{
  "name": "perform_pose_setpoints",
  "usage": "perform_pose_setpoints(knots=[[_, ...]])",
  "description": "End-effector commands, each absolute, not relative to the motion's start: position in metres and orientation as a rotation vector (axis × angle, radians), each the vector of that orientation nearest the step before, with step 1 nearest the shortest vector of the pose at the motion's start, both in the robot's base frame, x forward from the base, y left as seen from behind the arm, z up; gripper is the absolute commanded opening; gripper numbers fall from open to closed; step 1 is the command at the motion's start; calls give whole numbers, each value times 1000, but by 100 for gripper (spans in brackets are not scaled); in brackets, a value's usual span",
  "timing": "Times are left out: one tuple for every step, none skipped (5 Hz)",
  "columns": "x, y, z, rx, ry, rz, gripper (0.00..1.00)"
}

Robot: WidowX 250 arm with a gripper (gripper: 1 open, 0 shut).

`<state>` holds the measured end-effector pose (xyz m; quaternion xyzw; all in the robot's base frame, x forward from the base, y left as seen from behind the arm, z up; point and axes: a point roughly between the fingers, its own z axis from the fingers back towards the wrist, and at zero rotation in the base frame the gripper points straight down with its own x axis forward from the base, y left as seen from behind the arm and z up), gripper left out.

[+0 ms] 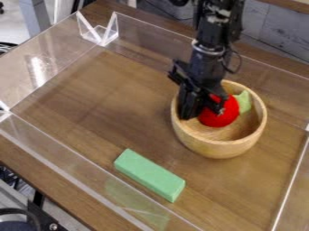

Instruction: Move the red fruit to the left

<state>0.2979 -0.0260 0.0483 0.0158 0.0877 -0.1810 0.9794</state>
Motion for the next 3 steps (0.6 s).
perform_pose_setpoints(knots=[[314, -25, 89, 29, 57, -310, 0], [317, -3, 113, 15, -1, -231, 0], [321, 6, 119, -2, -29, -168, 0]])
